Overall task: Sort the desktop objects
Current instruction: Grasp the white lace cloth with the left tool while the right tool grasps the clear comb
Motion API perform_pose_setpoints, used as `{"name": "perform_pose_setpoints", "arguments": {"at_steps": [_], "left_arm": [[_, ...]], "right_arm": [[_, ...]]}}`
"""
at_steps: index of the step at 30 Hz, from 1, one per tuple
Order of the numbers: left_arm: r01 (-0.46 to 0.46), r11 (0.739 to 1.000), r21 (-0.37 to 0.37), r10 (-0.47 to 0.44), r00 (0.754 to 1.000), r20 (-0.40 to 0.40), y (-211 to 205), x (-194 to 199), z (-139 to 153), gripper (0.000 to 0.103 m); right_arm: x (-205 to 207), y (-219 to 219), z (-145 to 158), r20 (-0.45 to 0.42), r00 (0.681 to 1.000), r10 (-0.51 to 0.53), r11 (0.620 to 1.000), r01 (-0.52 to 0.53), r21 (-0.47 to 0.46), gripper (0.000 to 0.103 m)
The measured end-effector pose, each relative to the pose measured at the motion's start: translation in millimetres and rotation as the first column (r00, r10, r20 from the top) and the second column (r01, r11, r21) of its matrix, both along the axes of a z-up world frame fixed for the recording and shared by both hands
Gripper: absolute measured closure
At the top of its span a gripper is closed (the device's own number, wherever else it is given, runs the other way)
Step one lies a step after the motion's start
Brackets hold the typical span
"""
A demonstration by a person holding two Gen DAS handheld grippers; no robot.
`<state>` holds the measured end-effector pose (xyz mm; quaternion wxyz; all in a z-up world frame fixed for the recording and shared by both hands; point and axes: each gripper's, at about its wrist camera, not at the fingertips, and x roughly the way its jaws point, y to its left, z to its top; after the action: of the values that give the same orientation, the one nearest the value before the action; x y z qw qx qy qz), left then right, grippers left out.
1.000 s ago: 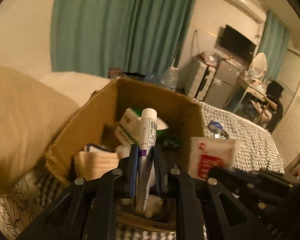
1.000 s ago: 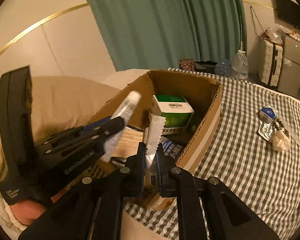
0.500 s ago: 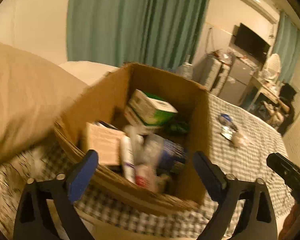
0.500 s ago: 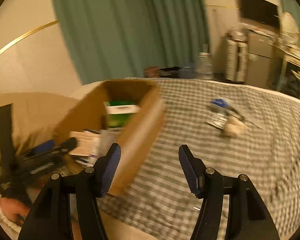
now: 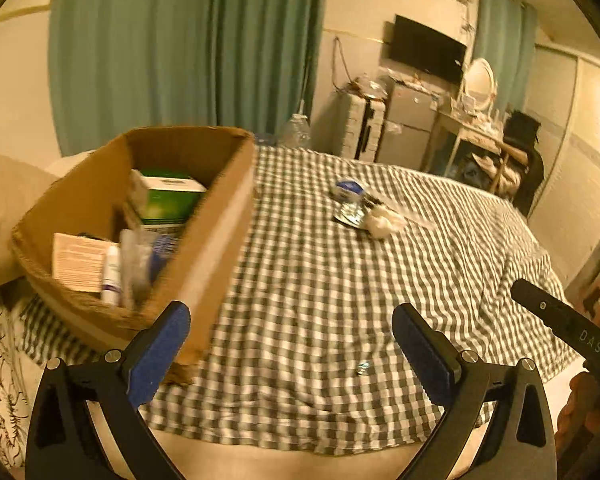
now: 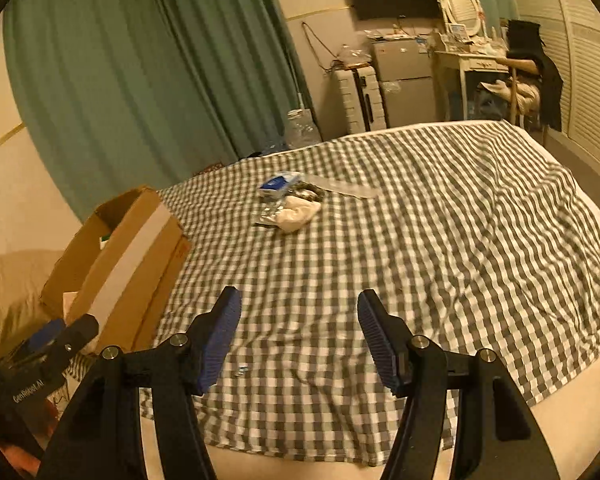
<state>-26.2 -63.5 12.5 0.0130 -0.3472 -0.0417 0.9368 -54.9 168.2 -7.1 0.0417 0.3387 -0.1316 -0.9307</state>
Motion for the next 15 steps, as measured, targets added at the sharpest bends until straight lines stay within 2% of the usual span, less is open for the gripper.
{"name": "perform_pose_setpoints", "arguments": {"at_steps": [7,12,15], "left_arm": [[0.047,0.998,-0.036,-0.046,0.998,0.033,43.6,-38.6,-32.6,0.0],[0.066,0.998,-0.025,-0.064,0.996,0.064,70.8,-88.3,-54.2,0.0],[0.067,0.998,-0.008,-0.067,0.996,0.053,86.8,-126.3,-62.1,0.0]], "right_arm": [[-28.2,18.8,-19.5,-0.021,1.0,0.003,1.0,-0.003,-0.011,0.042],[-80.6,36.3,-30.7,0.007,0.998,0.06,0.996,-0.06,0.063,0.043],[-117.6,46.8,-31.8,0.012,0.994,0.106,0.989,-0.107,0.106,0.043]]}}
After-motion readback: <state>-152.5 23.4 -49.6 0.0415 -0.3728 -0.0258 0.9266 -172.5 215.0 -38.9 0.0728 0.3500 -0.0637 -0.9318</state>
